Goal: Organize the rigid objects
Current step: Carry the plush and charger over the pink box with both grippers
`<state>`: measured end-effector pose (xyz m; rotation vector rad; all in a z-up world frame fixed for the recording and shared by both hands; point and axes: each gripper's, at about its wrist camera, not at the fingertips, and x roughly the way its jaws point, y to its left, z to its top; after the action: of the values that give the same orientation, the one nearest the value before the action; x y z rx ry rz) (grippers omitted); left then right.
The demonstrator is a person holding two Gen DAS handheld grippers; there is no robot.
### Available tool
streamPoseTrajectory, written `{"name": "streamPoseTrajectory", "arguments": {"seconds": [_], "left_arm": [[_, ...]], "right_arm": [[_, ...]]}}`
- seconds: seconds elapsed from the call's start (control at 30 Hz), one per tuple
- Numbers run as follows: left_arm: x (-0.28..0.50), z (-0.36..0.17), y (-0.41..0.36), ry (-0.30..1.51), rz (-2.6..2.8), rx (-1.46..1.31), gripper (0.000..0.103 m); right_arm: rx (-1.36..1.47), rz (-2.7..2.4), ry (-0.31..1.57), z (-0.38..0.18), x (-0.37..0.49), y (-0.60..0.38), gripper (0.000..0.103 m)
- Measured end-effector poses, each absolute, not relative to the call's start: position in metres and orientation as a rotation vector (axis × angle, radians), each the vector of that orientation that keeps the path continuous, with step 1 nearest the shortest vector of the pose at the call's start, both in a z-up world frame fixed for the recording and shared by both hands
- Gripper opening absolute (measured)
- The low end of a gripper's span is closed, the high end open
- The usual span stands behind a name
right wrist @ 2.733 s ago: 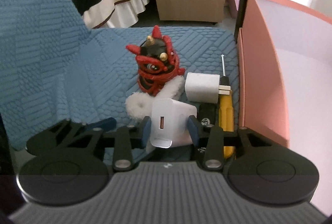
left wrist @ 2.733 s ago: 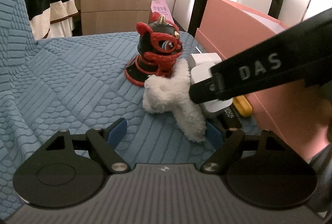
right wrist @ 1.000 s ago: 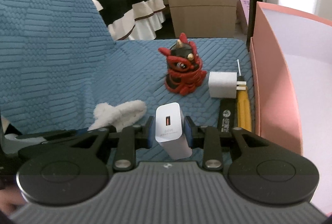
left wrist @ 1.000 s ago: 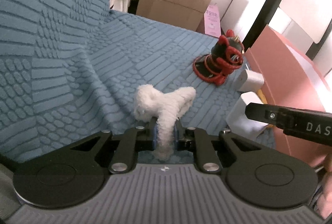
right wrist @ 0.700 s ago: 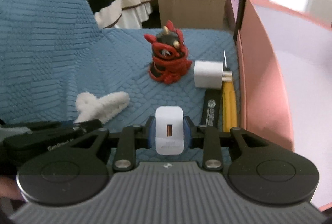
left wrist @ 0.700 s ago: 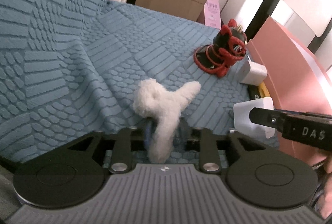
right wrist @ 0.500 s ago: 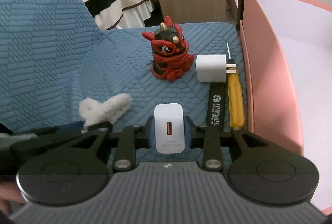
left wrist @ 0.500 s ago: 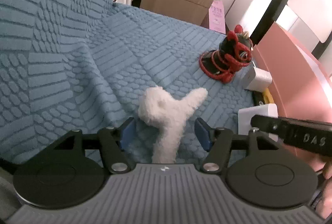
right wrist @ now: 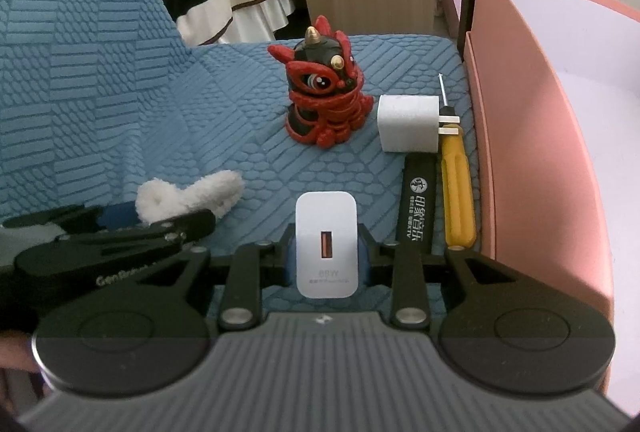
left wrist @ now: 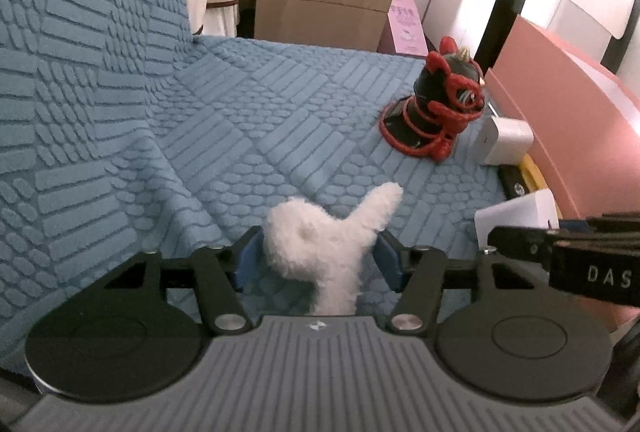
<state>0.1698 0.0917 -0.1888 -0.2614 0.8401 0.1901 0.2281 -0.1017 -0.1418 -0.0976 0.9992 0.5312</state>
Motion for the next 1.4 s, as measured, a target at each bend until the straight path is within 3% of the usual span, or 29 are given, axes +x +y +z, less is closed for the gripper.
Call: {"name": "streamPoseTrajectory", "arguments": {"seconds": [0.2, 0.7, 1.4], "left_arm": [[0.168, -0.181, 0.094, 0.819, 0.204, -0.290, 0.056], [0.158, -0.145, 0.086, 0.805, 0.164, -0.371, 0.056], [0.184, -0.028, 0.053, 0.729, 0.077, -0.400, 0.056]], "right_arm": [[-0.118, 0.529, 0.977, -0.138, 0.225, -0.101, 0.032], [-0.134, 0.553, 0.977, -0.119, 0.209, -0.101, 0.032], [-0.053, 0.543, 0.822, -0.010, 0.236, -0.150, 0.032]]}}
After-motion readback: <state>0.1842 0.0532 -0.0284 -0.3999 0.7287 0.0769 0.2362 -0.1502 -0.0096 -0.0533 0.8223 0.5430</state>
